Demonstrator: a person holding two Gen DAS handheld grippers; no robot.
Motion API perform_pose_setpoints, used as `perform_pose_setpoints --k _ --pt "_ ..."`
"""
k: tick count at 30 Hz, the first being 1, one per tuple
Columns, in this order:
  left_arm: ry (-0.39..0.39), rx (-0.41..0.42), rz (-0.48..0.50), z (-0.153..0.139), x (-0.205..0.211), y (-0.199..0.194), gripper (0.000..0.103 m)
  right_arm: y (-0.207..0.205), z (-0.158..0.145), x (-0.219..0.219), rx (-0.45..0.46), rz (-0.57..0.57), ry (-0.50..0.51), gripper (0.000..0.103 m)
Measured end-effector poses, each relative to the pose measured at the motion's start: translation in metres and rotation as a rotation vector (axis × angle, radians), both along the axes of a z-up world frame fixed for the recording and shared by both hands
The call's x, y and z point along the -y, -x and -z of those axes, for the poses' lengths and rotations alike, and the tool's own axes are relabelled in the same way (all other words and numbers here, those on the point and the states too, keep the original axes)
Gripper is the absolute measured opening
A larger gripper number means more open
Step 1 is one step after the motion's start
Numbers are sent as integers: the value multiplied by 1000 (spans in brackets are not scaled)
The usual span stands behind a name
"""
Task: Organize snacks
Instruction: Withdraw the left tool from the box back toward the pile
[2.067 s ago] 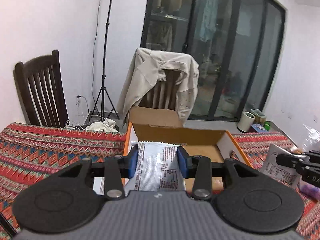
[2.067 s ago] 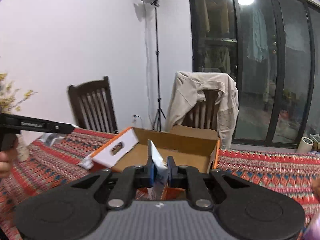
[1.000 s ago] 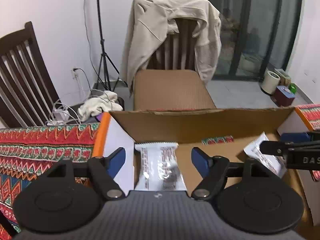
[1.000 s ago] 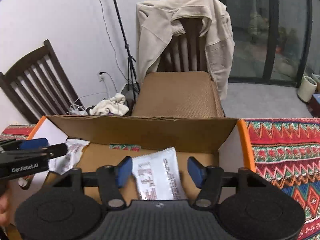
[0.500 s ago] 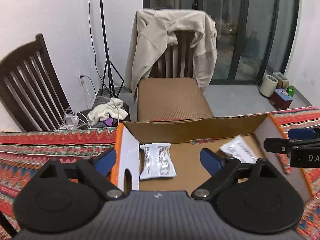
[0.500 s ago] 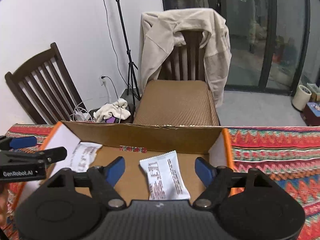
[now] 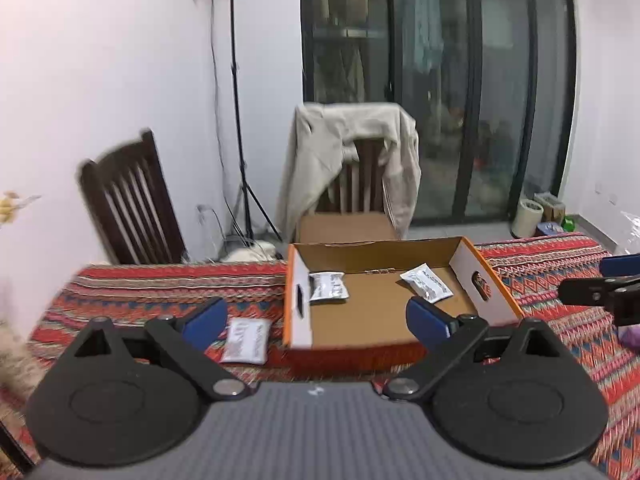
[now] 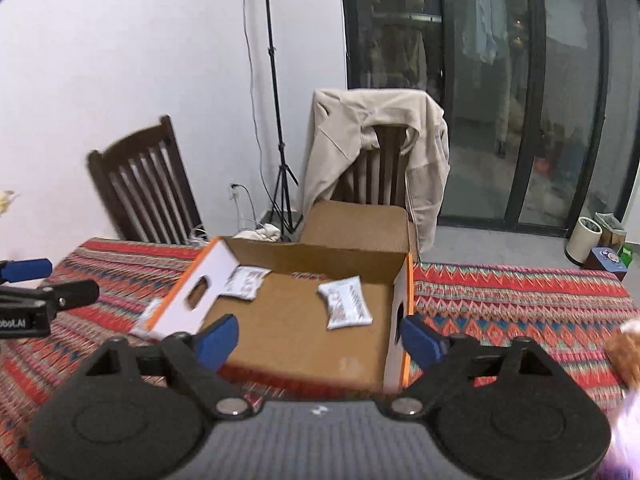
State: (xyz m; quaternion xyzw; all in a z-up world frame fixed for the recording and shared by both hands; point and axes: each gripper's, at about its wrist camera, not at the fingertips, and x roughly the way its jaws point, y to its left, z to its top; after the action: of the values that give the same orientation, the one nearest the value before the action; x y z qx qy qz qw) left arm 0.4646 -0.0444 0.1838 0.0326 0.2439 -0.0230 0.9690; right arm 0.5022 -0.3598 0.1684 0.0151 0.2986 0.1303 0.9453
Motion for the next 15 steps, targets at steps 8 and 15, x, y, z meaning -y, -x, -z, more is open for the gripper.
perform_pose_setpoints --k 8,15 --pt "-6 130 25 36 -11 175 103 177 19 -9 144 -20 3 103" --pt "-18 204 5 83 -23 292 103 301 64 -25 260 27 13 103"
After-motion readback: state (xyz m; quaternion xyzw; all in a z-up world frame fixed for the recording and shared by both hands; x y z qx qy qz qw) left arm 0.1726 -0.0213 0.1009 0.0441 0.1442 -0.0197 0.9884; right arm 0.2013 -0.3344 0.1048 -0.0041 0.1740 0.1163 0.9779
